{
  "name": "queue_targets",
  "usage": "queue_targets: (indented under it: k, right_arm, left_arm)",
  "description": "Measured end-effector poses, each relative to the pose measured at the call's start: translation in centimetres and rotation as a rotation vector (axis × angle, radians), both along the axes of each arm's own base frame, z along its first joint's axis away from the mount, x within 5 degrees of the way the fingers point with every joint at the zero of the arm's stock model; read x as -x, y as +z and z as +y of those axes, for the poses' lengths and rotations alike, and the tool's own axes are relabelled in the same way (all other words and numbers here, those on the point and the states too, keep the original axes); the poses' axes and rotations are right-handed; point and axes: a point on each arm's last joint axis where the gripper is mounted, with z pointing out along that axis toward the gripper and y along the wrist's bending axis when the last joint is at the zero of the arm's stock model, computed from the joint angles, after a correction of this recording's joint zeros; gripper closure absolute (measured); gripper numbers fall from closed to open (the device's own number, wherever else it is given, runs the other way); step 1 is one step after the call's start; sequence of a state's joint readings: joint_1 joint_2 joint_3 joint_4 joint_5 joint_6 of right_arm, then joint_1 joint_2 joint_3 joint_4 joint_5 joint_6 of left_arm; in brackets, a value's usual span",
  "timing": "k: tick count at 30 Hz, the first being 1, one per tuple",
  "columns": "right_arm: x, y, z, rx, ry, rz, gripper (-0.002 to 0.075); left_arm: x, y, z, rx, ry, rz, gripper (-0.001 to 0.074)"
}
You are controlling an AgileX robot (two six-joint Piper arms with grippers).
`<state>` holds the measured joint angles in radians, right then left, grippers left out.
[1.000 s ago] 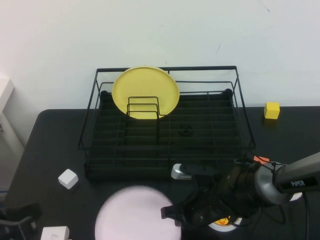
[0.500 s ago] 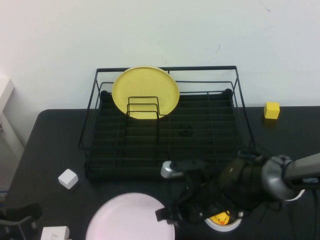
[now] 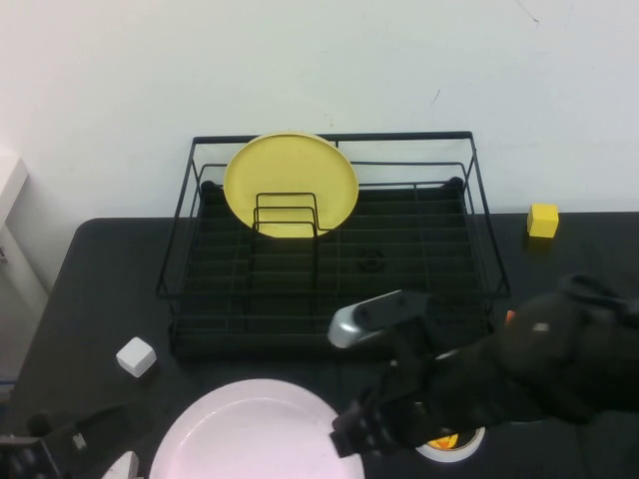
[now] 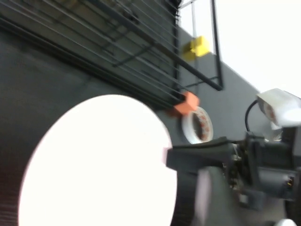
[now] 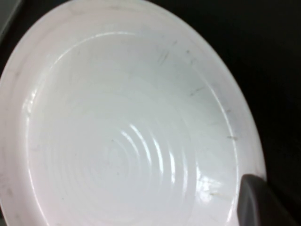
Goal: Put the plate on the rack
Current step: Hand over the plate
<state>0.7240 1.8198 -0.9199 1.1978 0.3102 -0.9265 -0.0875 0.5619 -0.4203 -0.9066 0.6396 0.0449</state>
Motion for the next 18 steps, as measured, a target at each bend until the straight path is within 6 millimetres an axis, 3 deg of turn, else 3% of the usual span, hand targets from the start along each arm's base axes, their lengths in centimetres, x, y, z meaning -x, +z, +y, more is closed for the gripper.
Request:
queue_targets:
  k: [3, 6, 11, 18]
  right_arm:
    - [1.2, 2.1, -1.2, -0.02, 0.021, -0.065, 0.0717]
    - [2.1, 4.8, -2.0, -0.066, 0.036, -0.14, 0.0717]
    - [3.1, 8.6, -2.8, -0.144, 0.043, -0.236, 0.0717]
    - [3.6, 9.9, -3.2, -0.169, 0.056, -0.275, 0.0717]
  left_arm:
    - [0.1, 0.1, -0.2, 0.038, -0.013, 0.014, 0.0272]
    - [0.2, 0.1, -0.4, 0.056, -0.023, 0.023, 0.0138]
    - [0.2, 0.2, -0.4, 0.068, -0.026, 0.025, 0.0108]
    - [0.4, -0.1, -0.4, 0.005, -0.054, 0.019, 0.0108]
